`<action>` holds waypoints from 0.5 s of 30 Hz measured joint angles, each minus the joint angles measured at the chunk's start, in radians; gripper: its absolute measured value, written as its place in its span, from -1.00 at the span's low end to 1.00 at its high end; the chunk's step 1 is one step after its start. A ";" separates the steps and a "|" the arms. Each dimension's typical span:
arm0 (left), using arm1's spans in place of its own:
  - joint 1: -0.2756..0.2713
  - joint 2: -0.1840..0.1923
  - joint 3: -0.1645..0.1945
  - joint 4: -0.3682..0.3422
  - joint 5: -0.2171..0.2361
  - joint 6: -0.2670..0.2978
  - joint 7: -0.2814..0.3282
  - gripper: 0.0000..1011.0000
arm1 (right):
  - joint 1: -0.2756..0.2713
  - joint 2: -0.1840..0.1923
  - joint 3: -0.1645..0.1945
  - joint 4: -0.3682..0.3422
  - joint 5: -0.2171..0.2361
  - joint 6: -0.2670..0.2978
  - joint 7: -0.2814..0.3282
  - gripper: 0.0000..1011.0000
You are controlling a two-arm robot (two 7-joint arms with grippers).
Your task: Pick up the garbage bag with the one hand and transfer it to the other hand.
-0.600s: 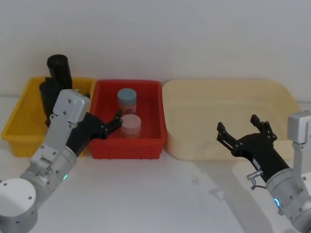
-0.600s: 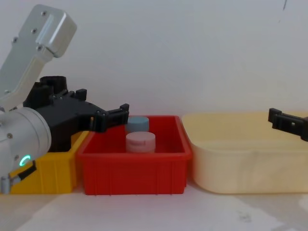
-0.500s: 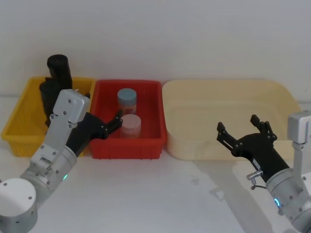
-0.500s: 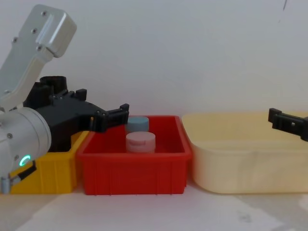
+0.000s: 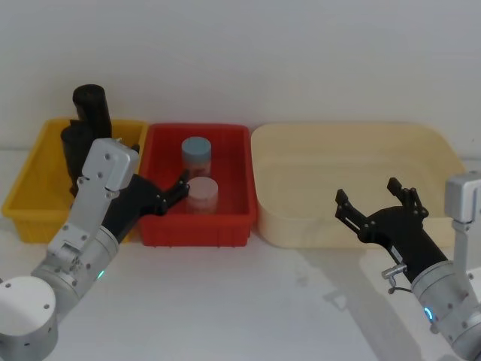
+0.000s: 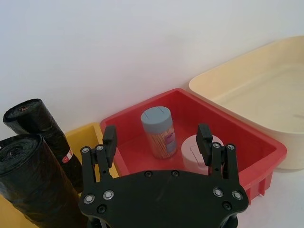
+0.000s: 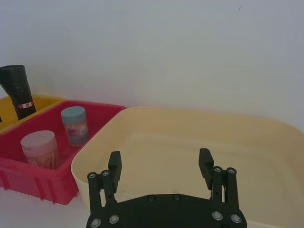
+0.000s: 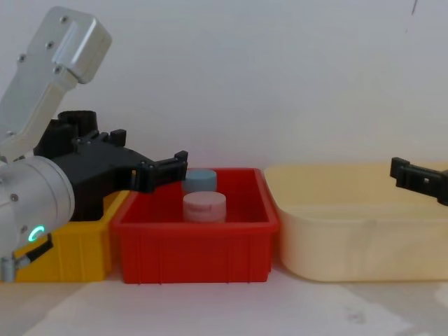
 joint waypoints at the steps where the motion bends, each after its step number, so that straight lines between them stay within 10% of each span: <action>1: 0.000 0.000 0.000 0.000 0.000 0.000 0.000 0.98 | 0.000 0.000 0.000 0.000 0.000 0.000 0.000 0.98; 15: 0.000 0.000 0.000 0.000 0.000 0.000 0.000 0.98 | 0.000 0.000 0.000 0.000 0.000 0.000 0.000 0.98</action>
